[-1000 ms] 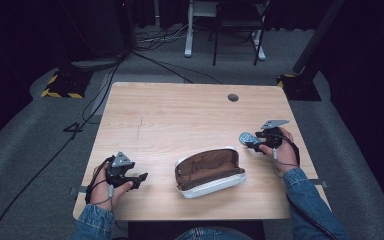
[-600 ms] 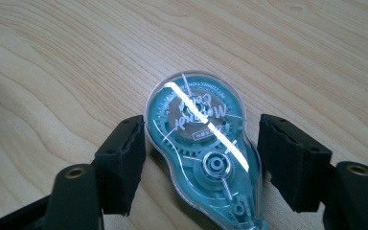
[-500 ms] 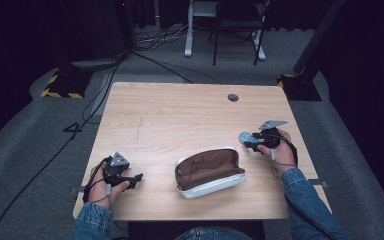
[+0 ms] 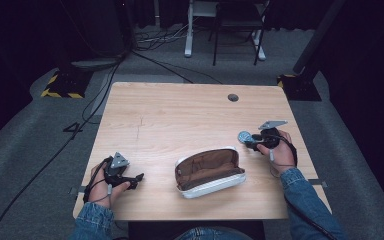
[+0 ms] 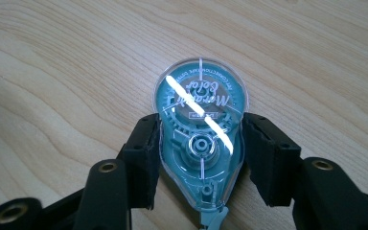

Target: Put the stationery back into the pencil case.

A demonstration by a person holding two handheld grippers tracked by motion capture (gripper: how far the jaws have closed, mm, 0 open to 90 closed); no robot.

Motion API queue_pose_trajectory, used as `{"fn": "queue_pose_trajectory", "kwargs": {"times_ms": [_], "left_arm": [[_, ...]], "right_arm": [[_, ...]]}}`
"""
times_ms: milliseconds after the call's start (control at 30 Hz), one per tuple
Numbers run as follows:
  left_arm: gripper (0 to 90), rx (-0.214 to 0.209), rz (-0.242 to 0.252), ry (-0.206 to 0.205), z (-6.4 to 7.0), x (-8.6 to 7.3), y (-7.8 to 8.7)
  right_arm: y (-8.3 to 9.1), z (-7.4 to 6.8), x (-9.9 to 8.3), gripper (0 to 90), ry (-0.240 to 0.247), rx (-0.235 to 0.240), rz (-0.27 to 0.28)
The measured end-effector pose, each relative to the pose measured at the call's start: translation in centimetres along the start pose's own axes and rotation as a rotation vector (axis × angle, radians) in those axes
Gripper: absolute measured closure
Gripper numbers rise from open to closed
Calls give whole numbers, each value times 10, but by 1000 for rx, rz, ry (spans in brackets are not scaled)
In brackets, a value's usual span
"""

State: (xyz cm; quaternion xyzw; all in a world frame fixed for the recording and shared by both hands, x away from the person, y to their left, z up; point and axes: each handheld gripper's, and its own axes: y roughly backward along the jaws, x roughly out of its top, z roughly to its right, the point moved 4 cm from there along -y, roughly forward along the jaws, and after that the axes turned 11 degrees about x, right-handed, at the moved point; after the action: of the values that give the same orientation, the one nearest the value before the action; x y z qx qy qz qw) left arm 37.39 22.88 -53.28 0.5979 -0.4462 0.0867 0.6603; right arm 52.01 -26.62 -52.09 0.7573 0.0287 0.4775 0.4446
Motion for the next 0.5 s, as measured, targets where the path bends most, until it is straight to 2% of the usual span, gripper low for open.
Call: {"fn": "queue_pose_trajectory", "kwargs": {"times_ms": [233, 500], "left_arm": [[153, 7, -1, 2, 0, 0, -1], [150, 9, -3, 3, 0, 0, -1]], "right_arm": [[6, -2, 3, 506, -10, 0, 10], [18, -7, 9, 506, 5, -1, 32]]}}
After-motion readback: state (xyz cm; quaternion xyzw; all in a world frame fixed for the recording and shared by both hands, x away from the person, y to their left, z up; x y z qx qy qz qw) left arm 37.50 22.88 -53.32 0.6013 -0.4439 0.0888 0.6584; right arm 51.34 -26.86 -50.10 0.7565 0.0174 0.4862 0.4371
